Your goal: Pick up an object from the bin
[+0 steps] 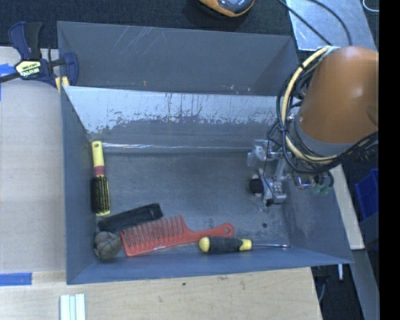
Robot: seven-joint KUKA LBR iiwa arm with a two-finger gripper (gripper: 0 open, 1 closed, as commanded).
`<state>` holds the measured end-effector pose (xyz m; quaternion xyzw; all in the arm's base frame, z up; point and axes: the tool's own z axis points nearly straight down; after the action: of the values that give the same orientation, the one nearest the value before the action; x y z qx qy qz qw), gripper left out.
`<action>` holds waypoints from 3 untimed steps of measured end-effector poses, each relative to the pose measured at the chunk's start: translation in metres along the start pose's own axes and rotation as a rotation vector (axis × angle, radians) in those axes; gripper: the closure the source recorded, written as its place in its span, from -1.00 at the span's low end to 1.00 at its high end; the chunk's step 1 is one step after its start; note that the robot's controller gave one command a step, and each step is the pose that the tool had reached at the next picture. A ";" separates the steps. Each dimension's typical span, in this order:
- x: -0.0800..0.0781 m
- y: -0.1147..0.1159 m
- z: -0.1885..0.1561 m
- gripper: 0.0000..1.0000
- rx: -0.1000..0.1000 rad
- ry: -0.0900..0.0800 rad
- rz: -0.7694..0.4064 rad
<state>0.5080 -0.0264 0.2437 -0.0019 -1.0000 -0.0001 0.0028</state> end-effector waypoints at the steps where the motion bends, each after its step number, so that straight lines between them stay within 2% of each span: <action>1: -0.001 0.000 -0.005 -1.00 0.000 -0.009 -0.001; 2: -0.026 -0.003 0.088 -1.00 0.000 -0.005 0.086; 3: -0.030 0.019 0.071 -1.00 -0.001 -0.014 0.175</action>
Offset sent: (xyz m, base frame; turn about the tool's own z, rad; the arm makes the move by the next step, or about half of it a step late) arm 0.0243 -0.0027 -0.0899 0.0860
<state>0.5375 -0.0071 0.1722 -0.0892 -0.9960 -0.0001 -0.0041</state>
